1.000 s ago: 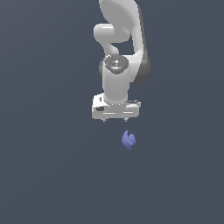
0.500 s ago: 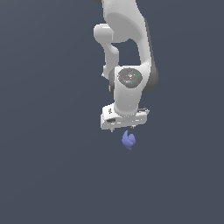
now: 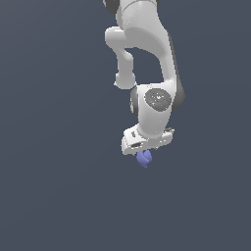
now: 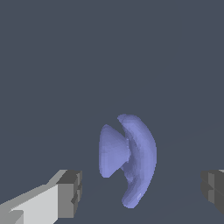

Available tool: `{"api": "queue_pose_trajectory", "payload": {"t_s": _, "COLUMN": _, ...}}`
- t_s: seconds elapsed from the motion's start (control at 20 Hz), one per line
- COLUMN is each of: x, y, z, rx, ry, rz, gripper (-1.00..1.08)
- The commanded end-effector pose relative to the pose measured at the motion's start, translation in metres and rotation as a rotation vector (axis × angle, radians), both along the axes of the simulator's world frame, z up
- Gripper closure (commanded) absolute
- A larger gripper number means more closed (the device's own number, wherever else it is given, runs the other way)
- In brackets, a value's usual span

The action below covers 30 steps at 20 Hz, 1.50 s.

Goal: Pick up the object and move it to a goal position.

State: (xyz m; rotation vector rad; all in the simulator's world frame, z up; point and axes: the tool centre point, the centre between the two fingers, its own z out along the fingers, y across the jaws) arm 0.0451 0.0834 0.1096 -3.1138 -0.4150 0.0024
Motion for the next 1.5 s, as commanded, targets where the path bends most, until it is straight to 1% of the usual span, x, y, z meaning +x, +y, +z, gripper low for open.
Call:
{"api": "queue_pose_trajectory", "payload": {"t_s": 0.0, "x": 0.002, "y": 0.002, "z": -0.001, "rx": 0.000, "ry": -0.002, "rz": 0.006, "gripper": -0.92}}
{"api": "queue_pose_trajectory", "payload": {"t_s": 0.25, "x": 0.001, "y": 0.001, "z": -0.007, "rx": 0.000, "ry": 0.000, "rz": 0.003, "gripper": -0.92}}
{"api": "queue_pose_trajectory", "payload": {"t_s": 0.7, "x": 0.000, "y": 0.001, "z": -0.048, "rx": 0.000, "ry": -0.001, "rz": 0.006, "gripper": -0.92}}
{"api": "queue_pose_trajectory", "payload": {"t_s": 0.95, "x": 0.002, "y": 0.002, "z": -0.051, "rx": 0.000, "ry": -0.002, "rz": 0.006, "gripper": -0.92}}
{"api": "queue_pose_trajectory", "payload": {"t_s": 1.0, "x": 0.002, "y": 0.002, "z": -0.051, "rx": 0.000, "ry": -0.002, "rz": 0.006, "gripper": 1.08}}
{"api": "queue_pose_trajectory", "payload": {"t_s": 1.45, "x": 0.002, "y": 0.002, "z": -0.051, "rx": 0.000, "ry": -0.002, "rz": 0.006, "gripper": 1.08}}
